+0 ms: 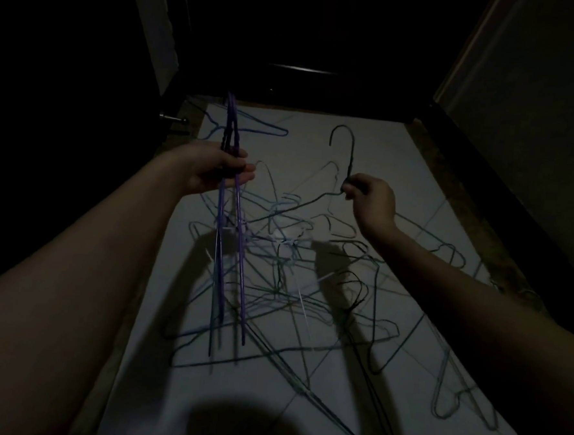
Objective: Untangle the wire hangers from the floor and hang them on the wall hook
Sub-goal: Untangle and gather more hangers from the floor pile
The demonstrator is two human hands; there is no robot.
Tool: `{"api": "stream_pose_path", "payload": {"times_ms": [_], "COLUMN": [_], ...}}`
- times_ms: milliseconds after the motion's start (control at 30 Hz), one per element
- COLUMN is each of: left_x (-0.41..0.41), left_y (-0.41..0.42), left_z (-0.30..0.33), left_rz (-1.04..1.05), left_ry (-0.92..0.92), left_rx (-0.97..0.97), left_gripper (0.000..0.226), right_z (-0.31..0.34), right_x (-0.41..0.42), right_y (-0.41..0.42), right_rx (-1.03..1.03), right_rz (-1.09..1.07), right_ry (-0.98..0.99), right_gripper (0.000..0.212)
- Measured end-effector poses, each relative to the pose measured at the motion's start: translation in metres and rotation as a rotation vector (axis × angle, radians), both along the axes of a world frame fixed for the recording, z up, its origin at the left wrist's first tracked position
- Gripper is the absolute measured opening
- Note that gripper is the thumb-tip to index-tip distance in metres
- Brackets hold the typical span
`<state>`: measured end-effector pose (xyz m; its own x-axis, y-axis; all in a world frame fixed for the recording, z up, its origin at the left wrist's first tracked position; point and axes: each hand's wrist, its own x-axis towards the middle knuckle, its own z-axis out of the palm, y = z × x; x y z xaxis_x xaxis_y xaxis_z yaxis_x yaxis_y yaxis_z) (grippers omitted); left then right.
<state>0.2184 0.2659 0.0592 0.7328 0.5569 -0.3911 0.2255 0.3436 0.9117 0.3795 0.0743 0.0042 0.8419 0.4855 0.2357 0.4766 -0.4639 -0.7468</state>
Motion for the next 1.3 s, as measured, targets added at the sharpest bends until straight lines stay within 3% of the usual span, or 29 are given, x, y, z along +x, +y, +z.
{"api": "stream_pose_path", "payload": {"times_ms": [200, 367, 500, 600, 900, 1033, 1300], "left_x": [0.001, 0.0, 0.001, 0.003, 0.006, 0.001, -0.01], "left_y": [-0.005, -0.008, -0.016, -0.027, -0.062, -0.072, -0.062], "left_z": [0.007, 0.009, 0.013, 0.016, 0.035, 0.033, 0.008], "left_rz": [-0.023, -0.047, -0.026, -0.032, -0.095, -0.1, -0.059], "left_ry": [-0.008, 0.008, 0.023, 0.046, 0.114, 0.108, 0.107], "left_rx": [0.0, 0.028, 0.039, 0.033, 0.137, 0.117, 0.079], "left_gripper": [0.016, 0.017, 0.016, 0.015, 0.015, 0.015, 0.015], "right_z": [0.002, -0.003, -0.027, -0.037, -0.041, -0.049, -0.016], "right_x": [0.0, -0.007, -0.013, -0.02, -0.024, -0.032, -0.005], "right_y": [-0.003, -0.021, -0.044, -0.058, -0.074, -0.094, -0.114], "right_rx": [-0.06, -0.125, -0.105, -0.13, -0.223, -0.167, -0.057], "right_rz": [-0.035, 0.254, 0.099, 0.085, 0.183, 0.147, 0.084], "right_ry": [-0.089, 0.351, 0.657, 0.729, 0.7, 0.697, 0.327], "right_gripper": [0.016, 0.007, 0.008, 0.009, 0.016, 0.01, 0.016]}}
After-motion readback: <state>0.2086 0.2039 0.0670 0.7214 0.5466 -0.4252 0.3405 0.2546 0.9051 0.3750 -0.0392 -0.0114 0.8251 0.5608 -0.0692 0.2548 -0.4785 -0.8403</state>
